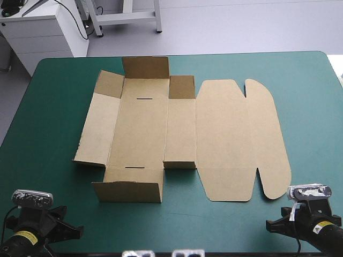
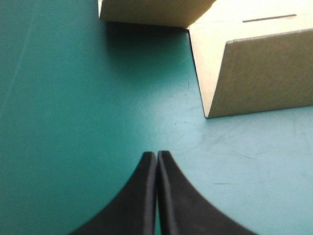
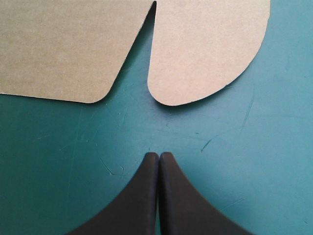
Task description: Fold the box
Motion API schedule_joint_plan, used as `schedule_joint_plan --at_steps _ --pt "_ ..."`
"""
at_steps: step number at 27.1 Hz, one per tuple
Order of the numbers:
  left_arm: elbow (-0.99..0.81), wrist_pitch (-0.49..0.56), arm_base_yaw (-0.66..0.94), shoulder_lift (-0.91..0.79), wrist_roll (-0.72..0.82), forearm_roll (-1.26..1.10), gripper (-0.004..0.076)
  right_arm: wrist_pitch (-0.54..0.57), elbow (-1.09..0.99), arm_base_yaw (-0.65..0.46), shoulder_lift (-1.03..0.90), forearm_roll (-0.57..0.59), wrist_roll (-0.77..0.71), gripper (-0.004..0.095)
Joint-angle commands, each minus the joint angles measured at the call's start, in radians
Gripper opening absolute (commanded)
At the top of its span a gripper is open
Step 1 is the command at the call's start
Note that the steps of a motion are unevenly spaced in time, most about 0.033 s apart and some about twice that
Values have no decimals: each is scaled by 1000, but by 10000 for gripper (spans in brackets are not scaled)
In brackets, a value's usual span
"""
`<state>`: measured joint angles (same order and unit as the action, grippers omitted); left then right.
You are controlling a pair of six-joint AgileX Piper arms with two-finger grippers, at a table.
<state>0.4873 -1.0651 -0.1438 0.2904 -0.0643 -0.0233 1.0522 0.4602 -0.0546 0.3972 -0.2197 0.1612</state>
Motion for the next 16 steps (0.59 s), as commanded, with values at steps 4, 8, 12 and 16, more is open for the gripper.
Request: schedule_joint_plan --at_steps 4,8,12,16 --pt "27 49 0 10 4 -37 -8 -42 24 -6 6 -16 7 -20" --pt "27 49 0 10 4 -39 -8 -42 24 -6 6 -16 7 -20" --pt "27 43 0 10 4 -39 -8 -42 24 -6 6 -16 7 -20" --pt "31 43 0 10 15 -39 -8 -42 24 -6 6 -16 7 -20"
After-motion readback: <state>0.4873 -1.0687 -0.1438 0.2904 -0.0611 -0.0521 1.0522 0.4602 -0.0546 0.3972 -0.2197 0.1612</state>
